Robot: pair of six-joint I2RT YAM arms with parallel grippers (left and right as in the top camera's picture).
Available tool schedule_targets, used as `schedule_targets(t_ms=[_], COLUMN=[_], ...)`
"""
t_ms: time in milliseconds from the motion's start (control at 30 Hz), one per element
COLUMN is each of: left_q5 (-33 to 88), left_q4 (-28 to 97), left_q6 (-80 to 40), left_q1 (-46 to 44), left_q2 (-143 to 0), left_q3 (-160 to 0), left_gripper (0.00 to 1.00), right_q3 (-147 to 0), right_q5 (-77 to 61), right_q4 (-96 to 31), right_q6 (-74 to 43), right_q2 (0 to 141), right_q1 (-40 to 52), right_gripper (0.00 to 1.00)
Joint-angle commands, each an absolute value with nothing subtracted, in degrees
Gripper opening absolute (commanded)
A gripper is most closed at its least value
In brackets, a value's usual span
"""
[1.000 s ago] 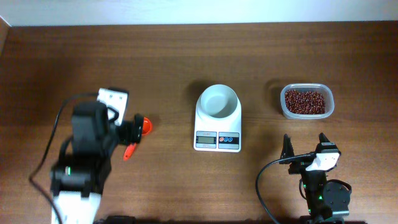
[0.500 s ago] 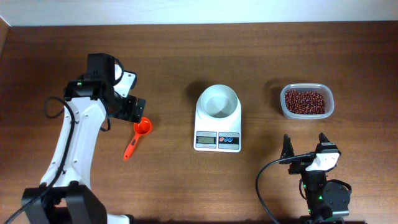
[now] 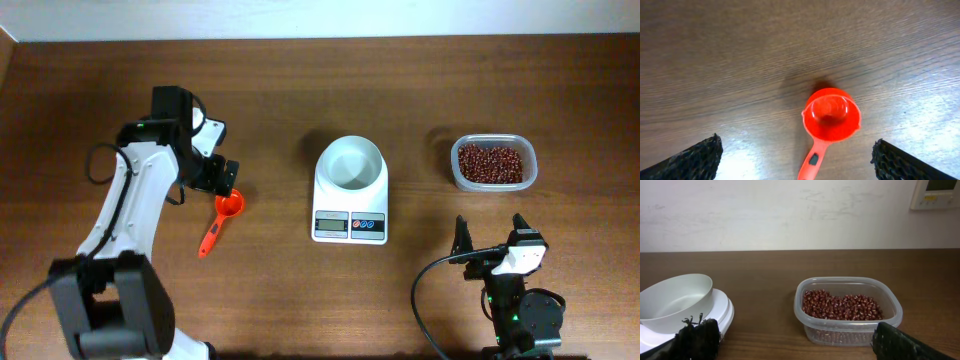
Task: Scoop item into bowl and weigh 50g on scale
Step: 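Lower the left gripper and grasp the red scoop's handle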
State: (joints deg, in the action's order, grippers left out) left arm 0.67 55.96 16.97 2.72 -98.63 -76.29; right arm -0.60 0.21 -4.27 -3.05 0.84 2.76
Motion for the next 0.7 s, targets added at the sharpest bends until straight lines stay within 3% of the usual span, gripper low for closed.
schedule_targets(t_ms=[0,667], left_q5=[1.08,-1.23], left_q4=[55.09,49.91], left_q6=[17.69,24.14], left_q1=[3.05,3.22], left_q2=[-102.96,-110.04], left_q3=[-76.82,-74.89], left_gripper=[0.99,0.99], right_q3=[-0.34,-0.32], right_q5=[0.71,0.71], right_q4=[-4.60,-4.60], right_q6=[-3.29,-3.29], right_q2=[0.47,0.47], right_q1=[2.50,2.50], right_gripper=[0.99,0.99])
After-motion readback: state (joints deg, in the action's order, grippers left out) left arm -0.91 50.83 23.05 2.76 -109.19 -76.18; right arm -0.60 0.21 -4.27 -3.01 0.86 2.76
